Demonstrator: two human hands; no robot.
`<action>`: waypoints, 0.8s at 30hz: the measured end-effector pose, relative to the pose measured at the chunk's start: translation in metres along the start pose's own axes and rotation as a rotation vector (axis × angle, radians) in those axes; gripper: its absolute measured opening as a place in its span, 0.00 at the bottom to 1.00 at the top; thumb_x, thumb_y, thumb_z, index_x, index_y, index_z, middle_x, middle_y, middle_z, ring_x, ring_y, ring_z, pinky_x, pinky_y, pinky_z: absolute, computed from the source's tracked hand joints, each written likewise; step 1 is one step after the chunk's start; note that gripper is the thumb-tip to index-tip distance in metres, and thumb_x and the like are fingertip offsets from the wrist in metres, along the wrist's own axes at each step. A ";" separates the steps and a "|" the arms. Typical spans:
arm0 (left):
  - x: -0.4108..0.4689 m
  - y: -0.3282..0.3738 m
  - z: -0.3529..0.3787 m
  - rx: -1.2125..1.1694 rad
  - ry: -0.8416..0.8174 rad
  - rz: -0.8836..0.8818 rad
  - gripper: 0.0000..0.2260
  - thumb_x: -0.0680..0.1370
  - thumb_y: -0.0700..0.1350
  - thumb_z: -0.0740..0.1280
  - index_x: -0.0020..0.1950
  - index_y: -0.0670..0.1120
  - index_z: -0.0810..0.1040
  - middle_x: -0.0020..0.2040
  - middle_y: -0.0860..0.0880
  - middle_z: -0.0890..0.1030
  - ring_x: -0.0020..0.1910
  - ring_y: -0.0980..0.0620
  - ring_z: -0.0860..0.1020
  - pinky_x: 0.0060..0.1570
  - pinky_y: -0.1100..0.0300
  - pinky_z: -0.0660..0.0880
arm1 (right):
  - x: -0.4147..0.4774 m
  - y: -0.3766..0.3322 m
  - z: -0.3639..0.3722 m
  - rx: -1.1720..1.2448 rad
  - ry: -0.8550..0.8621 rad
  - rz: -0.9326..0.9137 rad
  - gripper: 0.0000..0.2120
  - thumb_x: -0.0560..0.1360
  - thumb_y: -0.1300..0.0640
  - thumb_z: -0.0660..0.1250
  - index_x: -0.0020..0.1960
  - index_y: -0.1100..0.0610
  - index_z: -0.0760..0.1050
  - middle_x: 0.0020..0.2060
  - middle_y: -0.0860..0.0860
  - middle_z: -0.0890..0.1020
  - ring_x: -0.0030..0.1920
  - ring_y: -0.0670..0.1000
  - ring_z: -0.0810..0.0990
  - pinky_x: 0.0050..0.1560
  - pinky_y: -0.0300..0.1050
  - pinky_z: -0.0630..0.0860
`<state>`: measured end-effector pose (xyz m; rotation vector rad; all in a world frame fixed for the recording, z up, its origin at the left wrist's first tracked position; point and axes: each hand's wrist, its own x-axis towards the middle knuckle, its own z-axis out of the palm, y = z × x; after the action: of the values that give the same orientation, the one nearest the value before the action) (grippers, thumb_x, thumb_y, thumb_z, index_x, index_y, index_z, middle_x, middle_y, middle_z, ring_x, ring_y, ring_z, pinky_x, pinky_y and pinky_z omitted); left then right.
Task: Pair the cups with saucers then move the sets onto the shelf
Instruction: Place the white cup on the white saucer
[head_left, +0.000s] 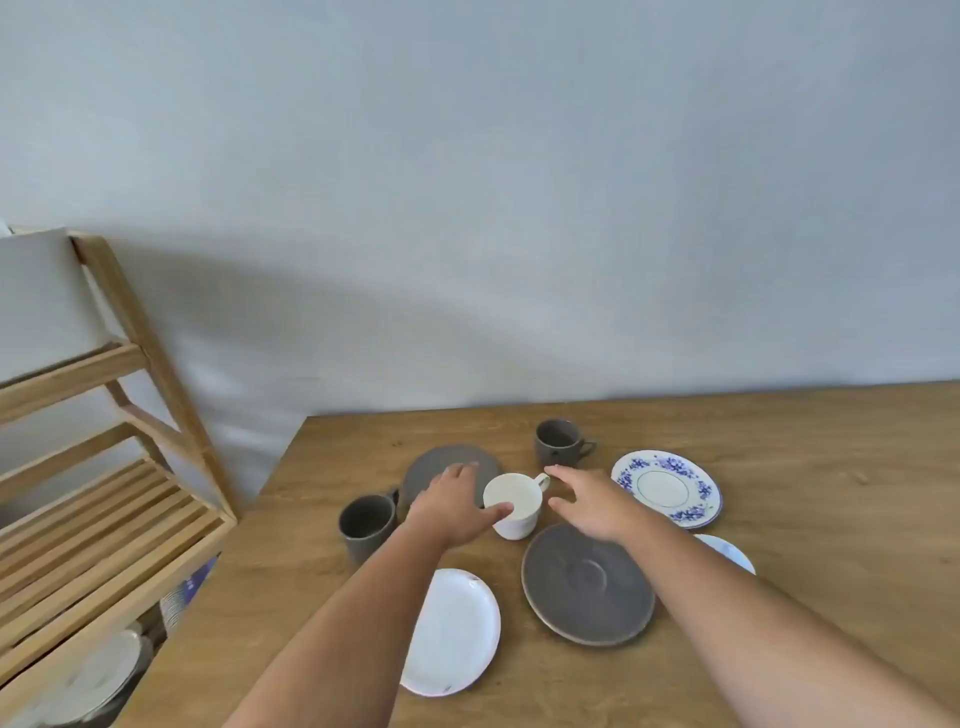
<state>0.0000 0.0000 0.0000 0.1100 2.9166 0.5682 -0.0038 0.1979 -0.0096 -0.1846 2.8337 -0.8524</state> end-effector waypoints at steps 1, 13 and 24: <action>0.001 -0.001 0.005 -0.039 -0.016 -0.004 0.39 0.73 0.63 0.64 0.77 0.48 0.54 0.78 0.47 0.58 0.76 0.46 0.58 0.73 0.46 0.61 | 0.002 0.000 0.003 -0.001 0.017 -0.009 0.25 0.76 0.53 0.61 0.73 0.49 0.64 0.70 0.54 0.71 0.71 0.54 0.67 0.69 0.47 0.64; 0.009 0.005 0.044 -0.445 0.071 -0.079 0.35 0.67 0.51 0.77 0.70 0.51 0.66 0.67 0.50 0.74 0.65 0.51 0.72 0.61 0.57 0.71 | 0.032 0.002 0.024 0.090 0.137 0.058 0.18 0.77 0.60 0.60 0.67 0.51 0.72 0.64 0.54 0.77 0.62 0.56 0.76 0.63 0.50 0.73; 0.009 0.001 0.039 -0.576 0.082 -0.096 0.33 0.70 0.45 0.75 0.71 0.51 0.65 0.68 0.49 0.73 0.67 0.50 0.71 0.63 0.56 0.70 | 0.039 0.000 0.030 0.288 0.218 0.082 0.09 0.77 0.60 0.63 0.54 0.55 0.79 0.54 0.54 0.82 0.54 0.52 0.79 0.52 0.42 0.73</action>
<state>-0.0020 0.0166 -0.0369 -0.1284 2.6826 1.3836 -0.0360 0.1750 -0.0397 0.0677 2.8414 -1.3191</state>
